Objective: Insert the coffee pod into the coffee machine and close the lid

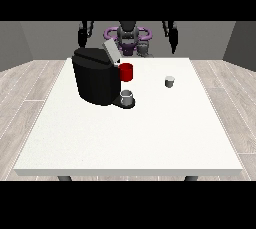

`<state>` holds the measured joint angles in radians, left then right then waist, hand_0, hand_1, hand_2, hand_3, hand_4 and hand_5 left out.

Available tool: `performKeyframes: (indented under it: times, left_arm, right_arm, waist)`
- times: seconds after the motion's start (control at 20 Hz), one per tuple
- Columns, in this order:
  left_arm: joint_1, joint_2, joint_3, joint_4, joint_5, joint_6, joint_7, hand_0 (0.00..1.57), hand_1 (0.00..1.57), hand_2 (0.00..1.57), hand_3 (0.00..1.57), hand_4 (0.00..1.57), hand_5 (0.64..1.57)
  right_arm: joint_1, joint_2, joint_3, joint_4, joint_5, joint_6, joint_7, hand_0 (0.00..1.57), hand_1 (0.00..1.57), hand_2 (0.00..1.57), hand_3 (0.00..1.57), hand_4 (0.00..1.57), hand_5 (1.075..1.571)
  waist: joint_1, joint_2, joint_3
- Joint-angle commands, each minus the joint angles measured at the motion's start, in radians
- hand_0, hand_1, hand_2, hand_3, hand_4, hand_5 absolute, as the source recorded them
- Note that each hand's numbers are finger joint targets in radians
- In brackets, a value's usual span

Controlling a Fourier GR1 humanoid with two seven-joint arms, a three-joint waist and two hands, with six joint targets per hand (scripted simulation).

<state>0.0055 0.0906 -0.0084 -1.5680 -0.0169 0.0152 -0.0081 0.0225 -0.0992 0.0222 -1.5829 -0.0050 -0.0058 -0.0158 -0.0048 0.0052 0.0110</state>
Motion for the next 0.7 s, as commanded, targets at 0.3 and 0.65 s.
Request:
performKeyframes:
  times: [0.3,0.65]
  left_arm:
    - [-0.06,0.307,0.036,0.063,-0.118,-0.203,-0.173,0.0,0.0,0.0,0.0,0.0,1.571]
    - [-0.275,0.418,0.118,0.248,-0.137,-0.258,-0.083,0.0,0.0,0.0,0.0,0.0,1.571]
  right_arm:
    - [-0.049,-0.013,-0.04,0.011,0.087,-0.096,-0.021,0.0,0.0,0.0,0.0,0.0,1.571]
    - [-0.143,0.023,0.024,-0.02,0.157,-0.135,0.0,0.0,0.0,0.0,0.0,0.0,1.571]
  waist:
    - [-0.042,0.052,-0.0122]
    - [-0.143,0.166,-0.0115]
